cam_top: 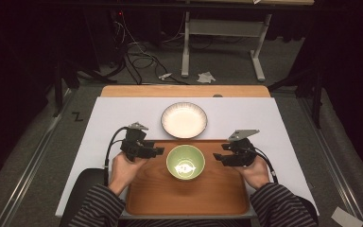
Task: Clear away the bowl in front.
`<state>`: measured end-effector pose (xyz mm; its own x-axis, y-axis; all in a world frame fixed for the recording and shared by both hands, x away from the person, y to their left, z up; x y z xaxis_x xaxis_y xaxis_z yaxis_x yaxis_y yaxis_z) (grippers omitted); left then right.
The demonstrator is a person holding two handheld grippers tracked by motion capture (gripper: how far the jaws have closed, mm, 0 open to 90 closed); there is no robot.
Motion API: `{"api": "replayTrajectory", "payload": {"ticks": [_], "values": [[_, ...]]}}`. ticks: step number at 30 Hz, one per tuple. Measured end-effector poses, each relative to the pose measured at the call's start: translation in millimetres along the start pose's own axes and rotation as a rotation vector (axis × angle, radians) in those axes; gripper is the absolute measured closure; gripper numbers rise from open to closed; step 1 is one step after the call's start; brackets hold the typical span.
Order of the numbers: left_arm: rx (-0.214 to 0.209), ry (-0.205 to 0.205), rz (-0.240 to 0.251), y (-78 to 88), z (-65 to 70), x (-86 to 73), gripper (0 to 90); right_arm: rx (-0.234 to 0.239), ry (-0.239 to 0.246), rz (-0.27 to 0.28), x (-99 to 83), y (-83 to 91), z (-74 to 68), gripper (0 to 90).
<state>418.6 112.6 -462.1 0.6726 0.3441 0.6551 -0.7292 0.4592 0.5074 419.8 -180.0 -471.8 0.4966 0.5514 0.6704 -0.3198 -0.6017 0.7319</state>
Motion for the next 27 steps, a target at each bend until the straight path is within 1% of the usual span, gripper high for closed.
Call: {"api": "replayTrajectory", "payload": {"ticks": [2, 5, 9, 15, 16, 17, 19, 27], "values": [[0.001, 0.005, -0.001, -1.1, -1.1, -1.1, 45.3, 0.000, 0.000, 0.002, 0.1, 0.1, -0.1, 48.4], [0.010, 0.001, 0.000, -2.9, -2.4, -2.6, 45.2, 0.000, -0.004, 0.004, 0.3, 0.0, -0.3, 48.4], [0.027, -0.001, 0.006, -6.2, -4.7, -4.4, 45.2, 0.002, 0.001, 0.002, 0.4, 0.2, -0.5, 48.4], [0.043, -0.019, -0.007, -10.9, -6.5, -8.0, 45.2, 0.006, -0.003, 0.003, 0.1, -0.6, -0.5, 48.3], [0.051, -0.020, -0.010, -12.6, -7.9, -8.6, 45.2, 0.004, 0.000, 0.001, 0.2, -0.5, -0.6, 48.3], [0.052, -0.012, -0.007, -13.5, -8.2, -8.6, 45.1, 0.004, 0.001, 0.001, 0.2, -0.6, -0.6, 48.4], [0.056, -0.016, -0.010, -14.1, -9.3, -8.7, 45.2, 0.006, 0.001, 0.002, 0.1, -0.8, -0.6, 48.3], [0.070, -0.010, -0.023, -19.5, -12.8, -10.7, 45.2, 0.008, 0.002, 0.002, -0.1, -1.4, -0.6, 48.4]]}}
Point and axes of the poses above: each handheld gripper's, and its own axes: y roughly backward along the jaws, x roughly out of its top, z roughly to its right, the point moved 2 cm from there along -y, roughly forward along the jaws, and after that the axes turned 8 degrees about x, right-handed, at the moved point
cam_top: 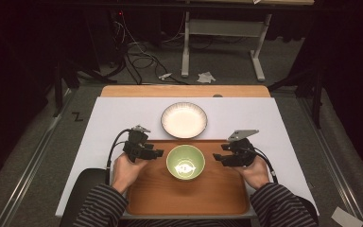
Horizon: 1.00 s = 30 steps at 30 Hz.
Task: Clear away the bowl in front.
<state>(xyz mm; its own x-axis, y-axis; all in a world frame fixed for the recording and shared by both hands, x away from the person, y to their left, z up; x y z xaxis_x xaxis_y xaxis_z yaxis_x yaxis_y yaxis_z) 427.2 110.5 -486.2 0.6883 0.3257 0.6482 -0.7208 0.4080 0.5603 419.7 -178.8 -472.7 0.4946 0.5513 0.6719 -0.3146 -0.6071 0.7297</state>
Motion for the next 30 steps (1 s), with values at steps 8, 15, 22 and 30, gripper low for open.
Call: {"api": "replayTrajectory", "payload": {"ticks": [8, 15, 22, 30], "values": [[0.015, 0.001, -0.008, -4.1, -3.5, -1.1, 45.1, -0.001, 0.003, -0.009, 0.1, -0.7, -1.0, 48.3], [0.036, -0.011, -0.002, -6.5, -6.0, -1.1, 45.2, 0.000, 0.002, -0.007, 0.0, -0.7, -1.0, 48.3], [0.054, -0.035, -0.014, -8.8, -6.1, -4.4, 45.1, 0.003, 0.010, -0.009, -0.1, -1.6, -1.2, 47.9], [0.069, -0.050, -0.043, -12.6, -6.3, -9.4, 44.5, 0.001, 0.011, -0.010, -0.3, -2.0, -1.1, 47.2]]}}
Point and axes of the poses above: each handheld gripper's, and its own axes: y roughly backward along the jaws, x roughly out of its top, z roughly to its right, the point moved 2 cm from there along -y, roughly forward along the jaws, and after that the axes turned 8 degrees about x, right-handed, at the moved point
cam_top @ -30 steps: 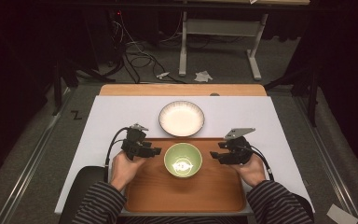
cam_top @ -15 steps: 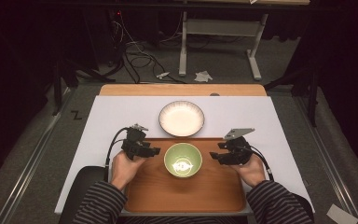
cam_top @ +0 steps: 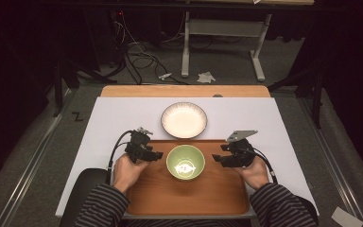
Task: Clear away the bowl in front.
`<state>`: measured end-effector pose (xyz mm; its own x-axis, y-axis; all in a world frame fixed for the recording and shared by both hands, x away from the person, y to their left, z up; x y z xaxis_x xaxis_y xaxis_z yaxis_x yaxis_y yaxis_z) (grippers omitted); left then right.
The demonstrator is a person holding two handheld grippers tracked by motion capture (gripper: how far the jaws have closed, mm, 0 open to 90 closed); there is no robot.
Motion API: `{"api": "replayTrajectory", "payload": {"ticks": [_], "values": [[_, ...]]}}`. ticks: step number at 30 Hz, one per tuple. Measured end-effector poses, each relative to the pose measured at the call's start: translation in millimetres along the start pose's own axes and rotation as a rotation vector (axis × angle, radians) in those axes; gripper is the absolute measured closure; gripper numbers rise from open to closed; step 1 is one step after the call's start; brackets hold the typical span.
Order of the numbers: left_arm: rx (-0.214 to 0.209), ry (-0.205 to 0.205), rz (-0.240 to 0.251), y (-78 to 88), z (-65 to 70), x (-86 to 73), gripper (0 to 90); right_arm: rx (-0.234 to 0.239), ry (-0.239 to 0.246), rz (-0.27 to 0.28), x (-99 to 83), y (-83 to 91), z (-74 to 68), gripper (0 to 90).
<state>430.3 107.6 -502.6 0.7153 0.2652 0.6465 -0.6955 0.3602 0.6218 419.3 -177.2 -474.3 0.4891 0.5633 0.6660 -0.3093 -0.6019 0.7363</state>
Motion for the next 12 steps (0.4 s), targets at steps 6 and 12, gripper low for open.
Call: {"api": "replayTrajectory", "payload": {"ticks": [6, 12], "values": [[-0.012, 0.038, -0.014, -1.6, -2.0, 1.0, 44.2, 0.000, 0.006, 0.011, 0.3, 0.9, 0.1, 47.0], [-0.010, 0.040, -0.018, -1.7, -2.5, 1.5, 44.2, 0.001, 0.002, 0.010, 0.5, 1.0, 0.1, 47.0]]}}
Point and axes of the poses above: each handheld gripper's, and its own axes: y roughly backward along the jaws, x roughly out of its top, z roughly to its right, the point moved 2 cm from there along -y, roughly forward along the jaws, and after that the axes turned 8 degrees about x, right-handed, at the moved point
